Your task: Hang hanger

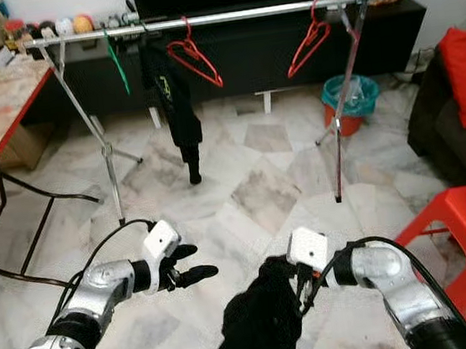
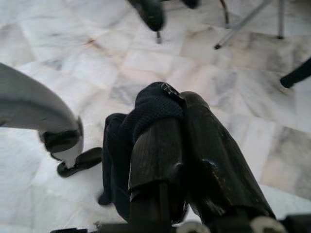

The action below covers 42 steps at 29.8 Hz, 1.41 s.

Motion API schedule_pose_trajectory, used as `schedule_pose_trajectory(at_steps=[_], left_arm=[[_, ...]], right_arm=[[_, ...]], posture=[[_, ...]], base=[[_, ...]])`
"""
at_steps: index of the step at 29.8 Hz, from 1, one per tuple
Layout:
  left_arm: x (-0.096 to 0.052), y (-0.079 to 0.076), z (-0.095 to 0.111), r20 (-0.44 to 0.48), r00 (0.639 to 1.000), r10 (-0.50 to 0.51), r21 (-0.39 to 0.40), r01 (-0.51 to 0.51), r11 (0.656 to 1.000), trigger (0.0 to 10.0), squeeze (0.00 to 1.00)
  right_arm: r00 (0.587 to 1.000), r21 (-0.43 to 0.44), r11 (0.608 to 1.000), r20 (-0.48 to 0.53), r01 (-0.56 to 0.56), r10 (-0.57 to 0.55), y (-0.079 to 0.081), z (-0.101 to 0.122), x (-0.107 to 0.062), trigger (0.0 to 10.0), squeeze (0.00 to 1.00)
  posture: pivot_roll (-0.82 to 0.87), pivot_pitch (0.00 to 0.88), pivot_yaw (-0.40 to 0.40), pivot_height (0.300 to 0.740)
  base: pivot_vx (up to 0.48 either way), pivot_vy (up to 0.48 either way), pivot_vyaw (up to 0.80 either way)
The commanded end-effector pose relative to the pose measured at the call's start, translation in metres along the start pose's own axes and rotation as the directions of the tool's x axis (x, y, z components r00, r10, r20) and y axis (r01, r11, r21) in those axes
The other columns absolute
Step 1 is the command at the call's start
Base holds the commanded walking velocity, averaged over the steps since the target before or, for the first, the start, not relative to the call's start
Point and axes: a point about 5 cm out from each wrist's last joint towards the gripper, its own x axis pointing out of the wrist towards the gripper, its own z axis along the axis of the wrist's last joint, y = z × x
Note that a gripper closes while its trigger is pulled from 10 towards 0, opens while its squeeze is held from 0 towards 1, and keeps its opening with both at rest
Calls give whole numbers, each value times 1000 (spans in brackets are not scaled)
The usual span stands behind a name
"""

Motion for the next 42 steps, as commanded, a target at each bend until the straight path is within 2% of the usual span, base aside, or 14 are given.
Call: schedule_pose_trajectory(at_steps=[1,6,16,24,29,30,32,33,37,40,42], left_arm=[[0,-1,8,34,998,-46,-11,46,999,10000,0],[5,-11,19,51,986,-161,12,160,987,10000,0],[4,-24,26,40,957,-287,26,286,958,10000,0],[8,-24,15,-37,974,-225,32,226,974,10000,0],[10,-24,13,-27,981,-194,23,194,981,10000,0],[10,-24,13,-24,980,-196,16,196,980,10000,655],[9,-24,13,-23,980,-198,10,198,980,10000,655],[9,-25,14,-14,979,-205,0,205,979,10000,1000],[8,-26,15,1,975,-222,-18,222,975,10000,1000],[0,-22,5,-60,979,-196,1,196,981,10000,1000],[-3,-19,3,-64,980,-186,-3,186,982,10000,1000]], right_arm=[[999,-38,999,25,-37,38,1,12,0,10000,0],[998,-66,997,44,-52,55,2,25,3,10000,0],[999,-111,993,32,-30,34,-1,36,4,10000,0],[994,-187,981,80,-53,69,2,61,3,10000,0],[991,-214,974,96,-72,94,7,68,-1,10000,0],[990,-216,974,101,-73,97,7,69,-2,10000,0],[990,-217,973,103,-74,98,7,70,-2,10000,0],[990,-220,973,104,-75,99,7,71,-2,10000,0],[991,-220,973,91,-76,98,8,71,-2,10000,0],[994,-202,977,63,-75,90,9,63,-4,10000,0],[995,-199,977,54,-75,87,9,61,-4,10000,0]], posture=[[-92,0,41,740],[-92,0,41,740],[-88,0,38,740],[-98,0,39,740],[-101,0,37,740],[-101,0,37,740],[-104,0,37,740],[-104,0,37,740],[-102,0,36,740],[-95,0,37,740],[-95,0,37,740]], base=[[0,0,0],[0,0,0],[0,0,0],[0,0,0],[0,0,0],[0,0,0],[0,0,0],[0,0,0],[0,0,0],[0,0,0],[0,0,0]])
